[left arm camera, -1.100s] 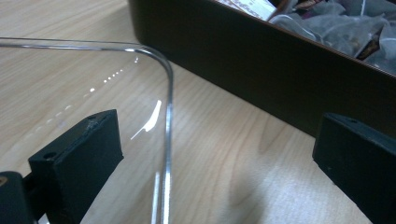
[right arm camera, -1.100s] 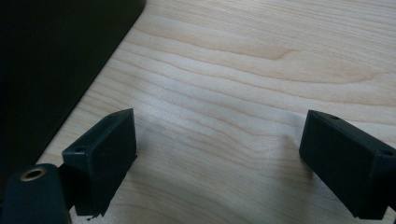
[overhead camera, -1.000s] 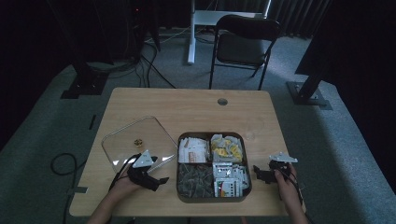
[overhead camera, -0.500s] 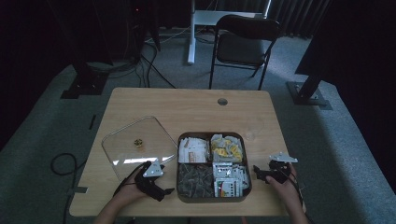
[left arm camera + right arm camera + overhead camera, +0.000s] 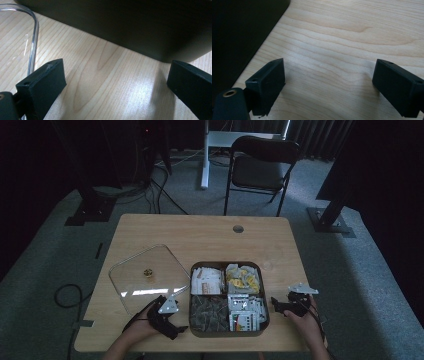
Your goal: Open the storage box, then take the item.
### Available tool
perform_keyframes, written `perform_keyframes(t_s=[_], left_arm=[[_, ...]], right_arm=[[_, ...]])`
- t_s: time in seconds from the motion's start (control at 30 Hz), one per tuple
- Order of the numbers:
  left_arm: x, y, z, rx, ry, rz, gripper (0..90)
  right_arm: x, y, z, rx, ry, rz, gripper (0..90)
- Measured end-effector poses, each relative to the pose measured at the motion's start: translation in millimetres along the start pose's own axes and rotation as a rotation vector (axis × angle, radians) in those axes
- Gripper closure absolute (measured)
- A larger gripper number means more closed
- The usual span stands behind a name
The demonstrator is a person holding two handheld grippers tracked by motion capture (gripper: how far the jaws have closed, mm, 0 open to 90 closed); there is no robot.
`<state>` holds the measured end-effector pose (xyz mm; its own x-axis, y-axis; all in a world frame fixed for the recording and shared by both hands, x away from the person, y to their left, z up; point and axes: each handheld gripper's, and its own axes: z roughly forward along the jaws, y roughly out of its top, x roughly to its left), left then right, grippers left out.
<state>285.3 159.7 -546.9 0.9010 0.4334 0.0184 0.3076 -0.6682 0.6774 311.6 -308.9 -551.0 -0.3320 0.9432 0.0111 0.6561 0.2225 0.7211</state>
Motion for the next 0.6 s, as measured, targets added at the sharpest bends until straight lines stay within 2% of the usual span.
perform_keyframes(t_s=[0.4, 0.6], left_arm=[[-0.2, 0.0, 0.0, -0.001, 0.001, -0.001, 1.8], [-0.5, 0.1, 0.1, -0.001, 0.004, -0.005, 1.8]], right_arm=[[4.7, 0.2, -2.3, 0.008, -0.002, 0.005, 10.5], [5.2, 6.9, -11.6, -0.020, 0.008, 0.043, 10.5]])
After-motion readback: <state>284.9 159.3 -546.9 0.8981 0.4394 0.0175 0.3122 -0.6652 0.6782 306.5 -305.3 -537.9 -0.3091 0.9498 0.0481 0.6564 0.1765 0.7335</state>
